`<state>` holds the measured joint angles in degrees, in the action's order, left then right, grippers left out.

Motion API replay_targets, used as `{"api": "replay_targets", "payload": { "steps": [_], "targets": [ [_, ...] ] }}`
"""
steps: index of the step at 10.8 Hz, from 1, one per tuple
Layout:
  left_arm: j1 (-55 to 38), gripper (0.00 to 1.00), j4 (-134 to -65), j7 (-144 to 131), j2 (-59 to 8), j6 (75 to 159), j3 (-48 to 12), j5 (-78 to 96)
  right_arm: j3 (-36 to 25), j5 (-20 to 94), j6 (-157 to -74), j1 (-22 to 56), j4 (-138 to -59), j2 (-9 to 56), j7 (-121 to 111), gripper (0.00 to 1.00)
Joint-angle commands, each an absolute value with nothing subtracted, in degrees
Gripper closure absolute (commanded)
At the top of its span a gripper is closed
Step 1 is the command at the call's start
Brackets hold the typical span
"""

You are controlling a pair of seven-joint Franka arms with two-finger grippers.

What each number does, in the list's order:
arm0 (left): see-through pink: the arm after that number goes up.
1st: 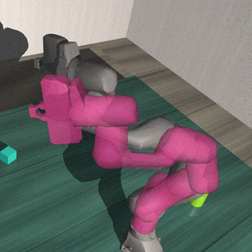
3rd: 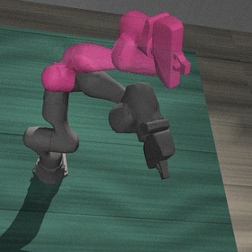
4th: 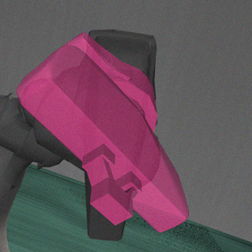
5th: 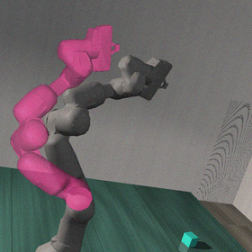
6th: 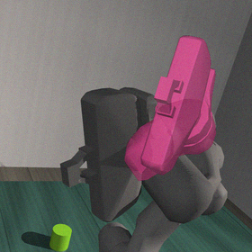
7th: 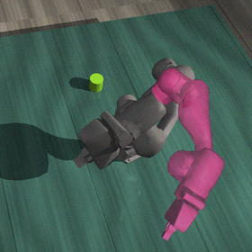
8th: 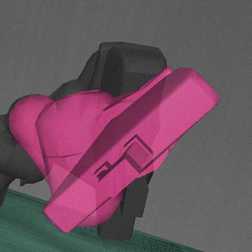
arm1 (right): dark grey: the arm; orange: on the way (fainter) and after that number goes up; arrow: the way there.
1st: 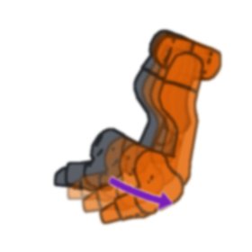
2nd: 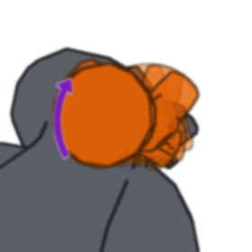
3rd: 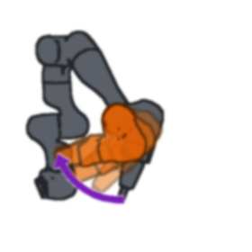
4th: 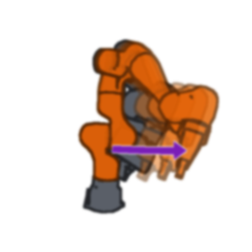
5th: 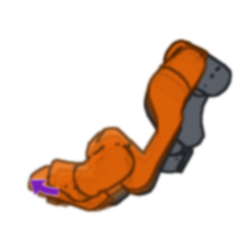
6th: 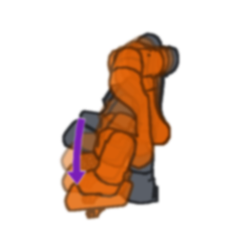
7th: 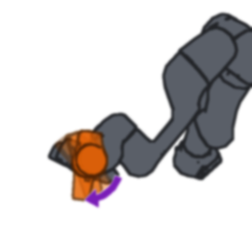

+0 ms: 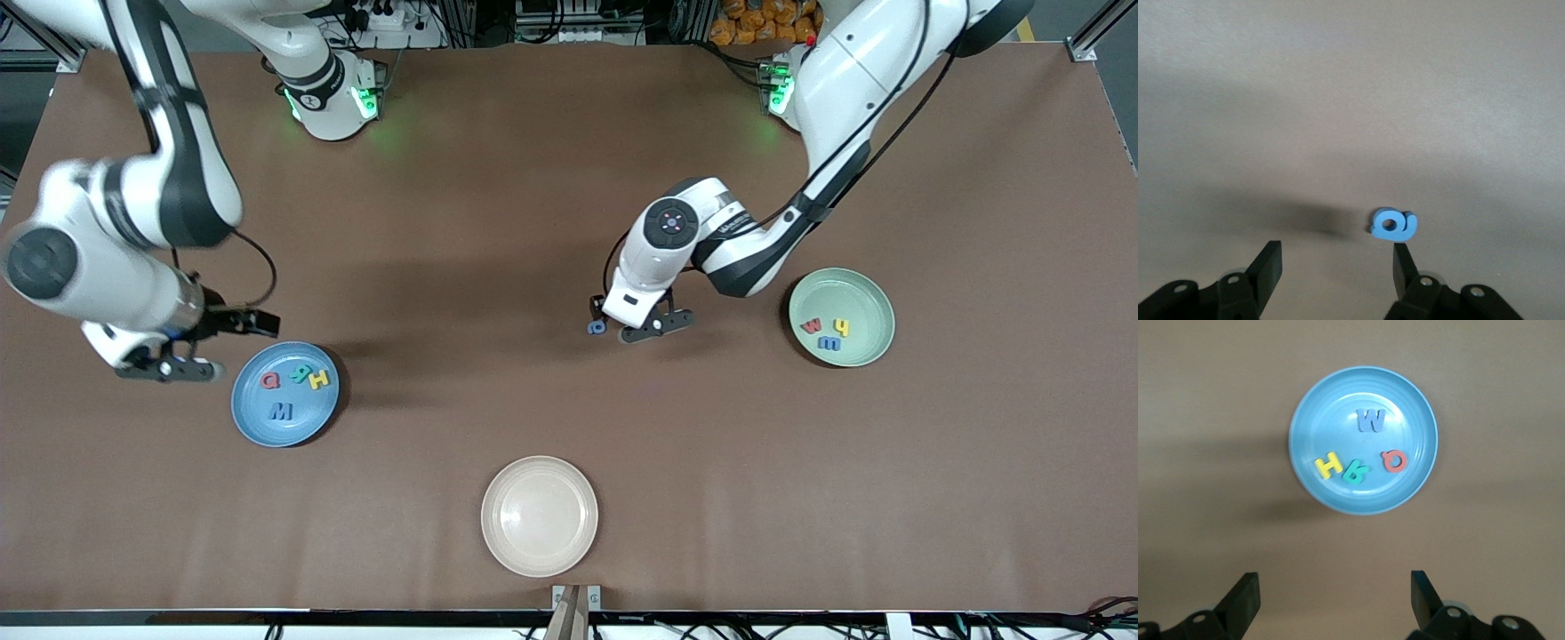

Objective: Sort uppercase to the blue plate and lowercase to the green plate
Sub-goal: 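Withdraw the right gripper while the left gripper lowers to the blue a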

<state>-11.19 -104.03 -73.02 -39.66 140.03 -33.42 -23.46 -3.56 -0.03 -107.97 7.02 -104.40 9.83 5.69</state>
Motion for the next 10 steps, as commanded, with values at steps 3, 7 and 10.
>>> {"api": "replay_targets", "payload": {
  "steps": [3,7,10],
  "targets": [
    [-18.3,0.24,-97.0,-73.6,-41.7,140.3,-28.6,-22.7,-0.8,1.3,-100.9,6.6,-103.9,-3.5,4.8,0.00],
    [-22.9,0.24,-94.5,-73.5,-45.4,140.5,-26.4,-23.4,-0.5,1.3,-93.2,4.8,-96.4,-5.0,2.9,0.00],
    [-23.6,0.24,-95.1,-73.4,-46.2,140.5,-25.6,-26.4,-2.0,1.7,-89.8,3.3,-93.4,-4.9,-2.5,0.00]
  ]
}}
